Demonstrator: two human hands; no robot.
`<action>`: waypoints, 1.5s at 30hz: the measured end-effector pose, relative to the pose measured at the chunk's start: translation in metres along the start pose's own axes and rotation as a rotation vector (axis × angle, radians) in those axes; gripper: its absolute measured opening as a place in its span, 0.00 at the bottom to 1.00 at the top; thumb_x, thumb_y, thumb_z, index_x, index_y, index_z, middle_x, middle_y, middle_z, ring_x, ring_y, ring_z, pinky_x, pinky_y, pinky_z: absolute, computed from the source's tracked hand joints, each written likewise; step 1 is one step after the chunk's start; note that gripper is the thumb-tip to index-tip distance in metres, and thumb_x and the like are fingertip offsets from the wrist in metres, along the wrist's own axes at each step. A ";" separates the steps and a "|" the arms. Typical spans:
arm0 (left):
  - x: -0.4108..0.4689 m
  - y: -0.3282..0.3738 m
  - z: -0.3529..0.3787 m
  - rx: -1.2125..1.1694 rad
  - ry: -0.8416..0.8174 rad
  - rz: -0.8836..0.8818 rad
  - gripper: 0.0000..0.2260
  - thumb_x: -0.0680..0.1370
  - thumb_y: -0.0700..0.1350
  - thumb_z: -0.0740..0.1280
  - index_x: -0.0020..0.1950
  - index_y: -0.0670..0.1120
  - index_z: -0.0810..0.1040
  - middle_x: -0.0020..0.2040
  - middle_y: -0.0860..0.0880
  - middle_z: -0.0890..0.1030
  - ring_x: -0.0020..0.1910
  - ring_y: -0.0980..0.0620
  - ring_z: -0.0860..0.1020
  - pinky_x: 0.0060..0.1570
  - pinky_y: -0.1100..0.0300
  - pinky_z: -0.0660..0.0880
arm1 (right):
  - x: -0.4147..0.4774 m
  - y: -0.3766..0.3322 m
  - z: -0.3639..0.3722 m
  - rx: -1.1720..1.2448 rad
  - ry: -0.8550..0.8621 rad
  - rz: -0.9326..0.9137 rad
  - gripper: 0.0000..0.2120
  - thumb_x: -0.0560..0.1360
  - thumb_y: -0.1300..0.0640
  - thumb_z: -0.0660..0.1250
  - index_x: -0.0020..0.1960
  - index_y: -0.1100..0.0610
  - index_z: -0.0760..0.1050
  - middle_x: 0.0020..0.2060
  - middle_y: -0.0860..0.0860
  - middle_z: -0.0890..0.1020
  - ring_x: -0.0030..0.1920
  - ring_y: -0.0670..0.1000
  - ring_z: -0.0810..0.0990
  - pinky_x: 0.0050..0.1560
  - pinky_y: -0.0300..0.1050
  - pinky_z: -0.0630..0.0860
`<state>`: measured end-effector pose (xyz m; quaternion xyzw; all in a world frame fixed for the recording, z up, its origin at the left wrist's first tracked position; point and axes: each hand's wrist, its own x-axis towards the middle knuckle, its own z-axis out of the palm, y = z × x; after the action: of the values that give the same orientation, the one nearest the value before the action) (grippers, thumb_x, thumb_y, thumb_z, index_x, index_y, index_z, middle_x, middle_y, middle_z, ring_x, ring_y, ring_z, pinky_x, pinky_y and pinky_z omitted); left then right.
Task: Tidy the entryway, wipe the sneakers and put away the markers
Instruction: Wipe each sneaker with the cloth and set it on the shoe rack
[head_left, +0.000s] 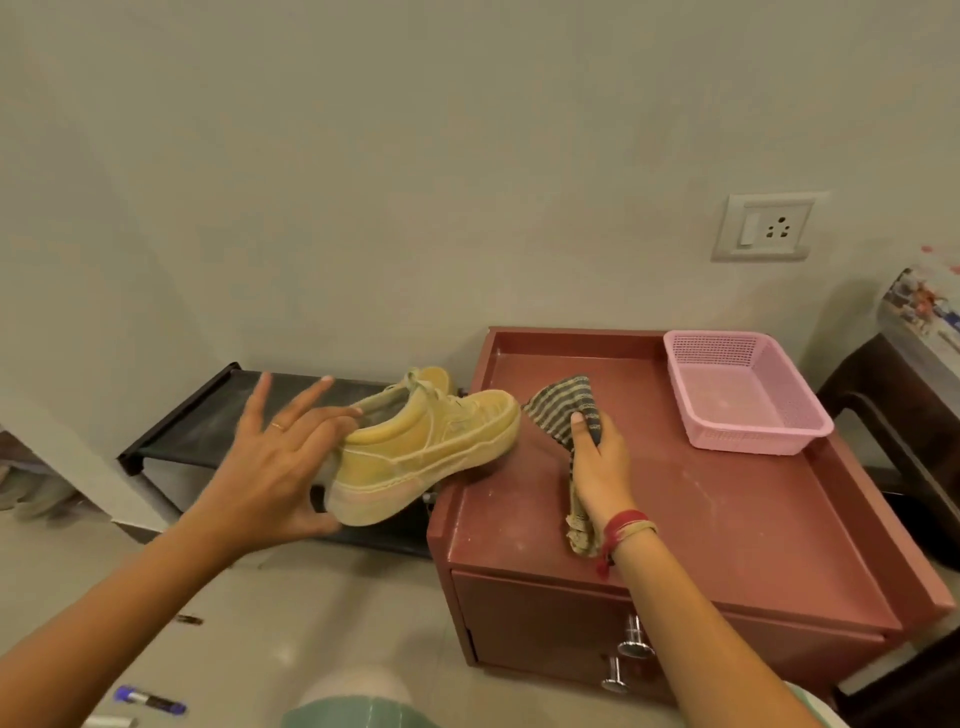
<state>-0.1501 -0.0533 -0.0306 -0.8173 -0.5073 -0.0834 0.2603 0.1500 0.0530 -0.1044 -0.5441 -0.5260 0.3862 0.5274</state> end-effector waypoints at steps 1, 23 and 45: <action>-0.009 -0.007 -0.007 0.008 -0.001 -0.031 0.34 0.61 0.64 0.66 0.59 0.43 0.72 0.60 0.44 0.79 0.71 0.43 0.64 0.68 0.29 0.51 | -0.003 -0.002 0.004 -0.005 -0.018 0.000 0.10 0.80 0.54 0.58 0.54 0.58 0.74 0.46 0.51 0.79 0.46 0.50 0.77 0.46 0.42 0.69; -0.029 -0.083 0.160 0.002 -0.129 -0.632 0.35 0.63 0.45 0.80 0.64 0.43 0.66 0.70 0.39 0.70 0.75 0.40 0.58 0.68 0.33 0.50 | -0.015 -0.004 0.075 0.171 -0.100 0.058 0.07 0.79 0.50 0.58 0.50 0.49 0.74 0.43 0.45 0.81 0.44 0.44 0.79 0.41 0.36 0.72; 0.048 0.023 0.060 -0.299 0.240 -0.588 0.22 0.74 0.51 0.67 0.66 0.48 0.69 0.74 0.45 0.63 0.77 0.43 0.51 0.70 0.38 0.46 | -0.029 -0.026 -0.001 -0.458 -0.079 -0.651 0.26 0.73 0.70 0.56 0.67 0.53 0.72 0.62 0.51 0.78 0.54 0.50 0.80 0.56 0.45 0.78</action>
<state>-0.1147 0.0072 -0.0703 -0.6497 -0.6689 -0.3236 0.1605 0.1420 0.0218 -0.0830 -0.4373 -0.7633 0.0922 0.4665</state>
